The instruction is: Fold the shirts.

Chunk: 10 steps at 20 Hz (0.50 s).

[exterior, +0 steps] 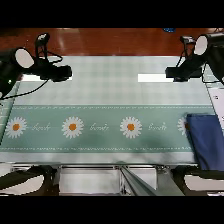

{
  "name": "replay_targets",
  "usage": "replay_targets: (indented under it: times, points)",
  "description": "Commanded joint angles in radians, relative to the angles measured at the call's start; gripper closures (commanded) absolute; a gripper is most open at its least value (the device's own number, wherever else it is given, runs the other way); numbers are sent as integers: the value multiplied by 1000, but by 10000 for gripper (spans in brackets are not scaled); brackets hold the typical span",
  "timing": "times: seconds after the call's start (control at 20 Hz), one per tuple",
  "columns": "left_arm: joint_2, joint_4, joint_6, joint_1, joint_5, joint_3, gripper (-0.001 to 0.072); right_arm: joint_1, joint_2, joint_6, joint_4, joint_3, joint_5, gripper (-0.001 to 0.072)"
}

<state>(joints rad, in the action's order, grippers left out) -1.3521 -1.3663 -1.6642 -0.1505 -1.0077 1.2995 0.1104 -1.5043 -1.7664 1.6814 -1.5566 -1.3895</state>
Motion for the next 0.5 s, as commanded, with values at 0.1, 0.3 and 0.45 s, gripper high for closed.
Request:
replay_targets:
  times: [0.1, 0.3, 0.45]
  points:
    - [-17, -3, -2, 0, -6, 1, 690, 5, -2, -2, 8, -2, 3, 688]
    - [-35, -3, -2, 0, -6, 1, 690, 5, -2, -2, 8, -1, 3, 688]
    - [-46, -3, -2, 0, -6, 1, 690, 5, -2, -2, 8, -2, 2, 688]
